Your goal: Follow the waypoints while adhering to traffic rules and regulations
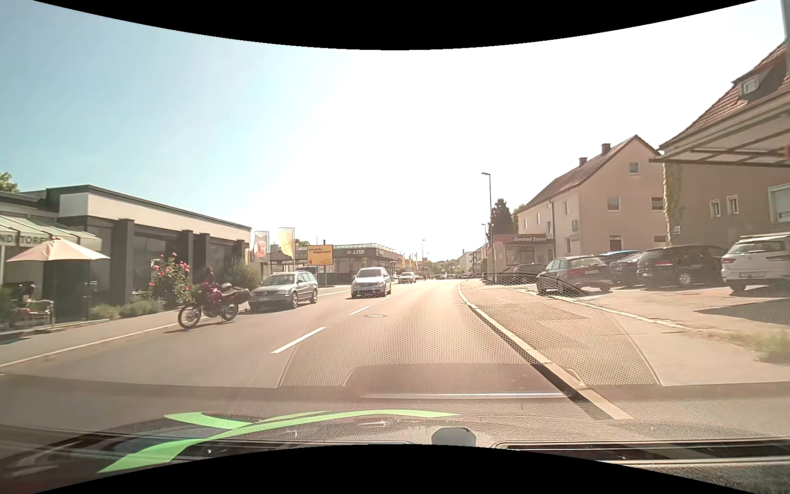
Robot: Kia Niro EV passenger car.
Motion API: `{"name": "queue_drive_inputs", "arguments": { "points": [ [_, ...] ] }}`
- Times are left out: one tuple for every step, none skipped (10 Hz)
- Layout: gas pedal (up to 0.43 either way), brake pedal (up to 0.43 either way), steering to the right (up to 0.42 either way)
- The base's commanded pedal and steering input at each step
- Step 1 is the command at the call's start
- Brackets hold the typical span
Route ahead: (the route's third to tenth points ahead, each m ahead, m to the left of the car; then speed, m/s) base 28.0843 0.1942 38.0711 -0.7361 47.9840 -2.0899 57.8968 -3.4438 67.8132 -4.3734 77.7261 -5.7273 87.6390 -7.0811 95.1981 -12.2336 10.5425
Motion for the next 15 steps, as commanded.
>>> {"name": "queue_drive_inputs", "arguments": {
  "points": [
    [0.157, 0.0, 0.008],
    [0.157, 0.0, 0.007],
    [0.157, 0.0, 0.008],
    [0.157, 0.0, 0.01],
    [0.157, 0.0, 0.014],
    [0.157, 0.0, 0.016],
    [0.157, 0.0, 0.015],
    [0.157, 0.0, 0.015],
    [0.15, 0.0, 0.015],
    [0.15, 0.0, 0.014],
    [0.15, 0.0, 0.012],
    [0.15, 0.0, 0.008],
    [0.138, 0.0, 0.006],
    [0.138, 0.0, 0.005],
    [0.138, 0.0, 0.005]
  ]
}}
